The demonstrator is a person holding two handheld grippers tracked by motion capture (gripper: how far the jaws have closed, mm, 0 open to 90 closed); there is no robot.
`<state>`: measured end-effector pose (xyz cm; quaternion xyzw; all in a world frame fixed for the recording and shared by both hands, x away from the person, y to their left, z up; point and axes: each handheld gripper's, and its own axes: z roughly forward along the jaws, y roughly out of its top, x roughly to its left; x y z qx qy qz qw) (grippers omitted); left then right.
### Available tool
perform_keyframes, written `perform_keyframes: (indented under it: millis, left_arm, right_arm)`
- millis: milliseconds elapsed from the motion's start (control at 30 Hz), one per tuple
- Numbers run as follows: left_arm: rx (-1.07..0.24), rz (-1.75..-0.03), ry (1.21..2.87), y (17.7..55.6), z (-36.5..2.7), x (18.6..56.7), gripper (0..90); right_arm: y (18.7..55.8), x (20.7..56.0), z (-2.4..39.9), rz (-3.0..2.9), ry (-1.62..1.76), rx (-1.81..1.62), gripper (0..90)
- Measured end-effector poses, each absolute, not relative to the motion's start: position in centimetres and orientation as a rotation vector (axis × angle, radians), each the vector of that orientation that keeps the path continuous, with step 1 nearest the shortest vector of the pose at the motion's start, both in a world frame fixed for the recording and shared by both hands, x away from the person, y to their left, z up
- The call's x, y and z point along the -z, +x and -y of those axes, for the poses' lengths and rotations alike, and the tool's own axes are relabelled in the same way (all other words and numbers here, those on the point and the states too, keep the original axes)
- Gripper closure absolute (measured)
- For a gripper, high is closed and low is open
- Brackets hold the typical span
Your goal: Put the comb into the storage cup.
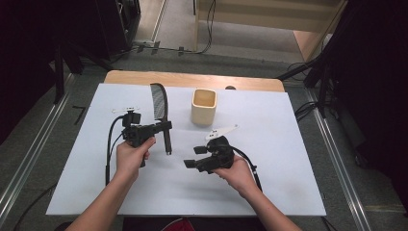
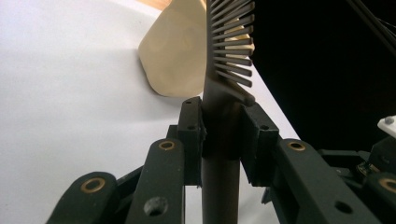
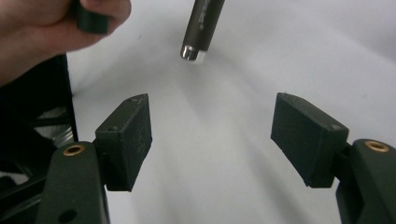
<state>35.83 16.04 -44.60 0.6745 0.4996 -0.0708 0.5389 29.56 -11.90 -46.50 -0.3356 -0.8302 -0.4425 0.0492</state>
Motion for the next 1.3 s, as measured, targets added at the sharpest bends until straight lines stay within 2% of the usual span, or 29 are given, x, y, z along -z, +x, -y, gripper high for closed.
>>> perform_keyframes:
  millis: [1300]
  left_arm:
    - [0.173,-1.159,1.592,36.1,-16.2,44.6,74.0]
  right_arm:
    - [25.5,47.2,20.7,2.608,-1.187,1.319,24.7]
